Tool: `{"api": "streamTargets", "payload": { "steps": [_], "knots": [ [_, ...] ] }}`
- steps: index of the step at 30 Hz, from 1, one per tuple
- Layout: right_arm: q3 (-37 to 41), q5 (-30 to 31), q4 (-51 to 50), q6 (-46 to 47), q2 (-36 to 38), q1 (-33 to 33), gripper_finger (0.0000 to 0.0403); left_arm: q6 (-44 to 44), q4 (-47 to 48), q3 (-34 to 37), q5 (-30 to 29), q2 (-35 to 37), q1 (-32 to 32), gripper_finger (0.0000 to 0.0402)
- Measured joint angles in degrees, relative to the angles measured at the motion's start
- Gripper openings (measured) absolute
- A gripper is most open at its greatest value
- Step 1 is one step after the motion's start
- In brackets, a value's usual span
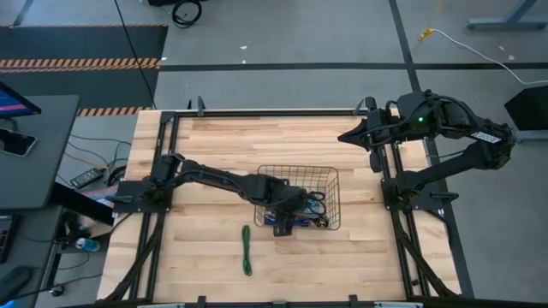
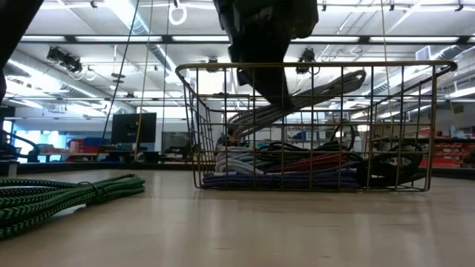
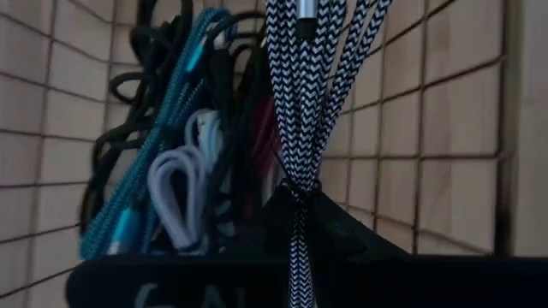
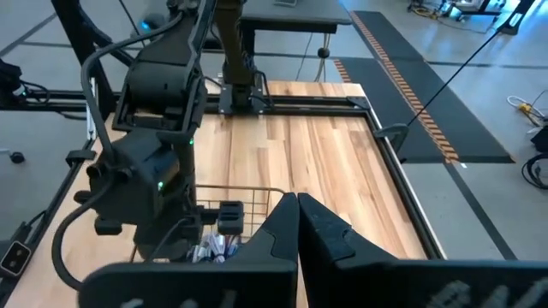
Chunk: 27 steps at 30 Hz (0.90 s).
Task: Pick and place USB-C Cables
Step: Put the black white charger cable into the wire basket, then put the black green charger cable into the wire basket
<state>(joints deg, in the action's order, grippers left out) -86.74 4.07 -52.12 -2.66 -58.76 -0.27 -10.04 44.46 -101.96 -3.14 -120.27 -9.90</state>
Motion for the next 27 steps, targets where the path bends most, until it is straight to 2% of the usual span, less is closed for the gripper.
{"api": "streamTargets", "payload": {
  "steps": [5, 11, 14, 19, 22, 27],
  "knots": [
    [0.0, 0.0, -0.2, -0.3, 0.2, 0.0, 0.0004, -4.3, -1.3, 0.0, 0.5, -0.1, 0.0, 0.0025],
    [0.0, 0.0, -0.2, -0.5, 0.2, 0.0, 0.0004, -5.8, -3.4, 0.0, 0.5, -0.1, -0.1, 0.0098],
    [0.0, -0.1, -0.3, -0.8, 0.2, 0.0, 0.0004, -6.2, -3.5, 0.0, 0.5, -0.1, -0.1, 0.0115],
    [0.0, -0.1, -0.5, -1.6, 0.2, 0.0, 0.0004, -7.4, -4.4, 0.0, 0.5, -0.1, -0.1, 0.0120],
    [0.0, -0.1, -0.6, -1.9, 0.2, 0.0, 0.0004, -7.9, -8.3, -0.2, 0.5, -0.1, 0.1, 0.0121],
    [0.0, -0.1, -0.6, -2.5, 0.2, 0.0, 0.0004, -10.6, -10.8, -6.0, 0.1, 0.0, 1.6, 0.0112]
  ]
}}
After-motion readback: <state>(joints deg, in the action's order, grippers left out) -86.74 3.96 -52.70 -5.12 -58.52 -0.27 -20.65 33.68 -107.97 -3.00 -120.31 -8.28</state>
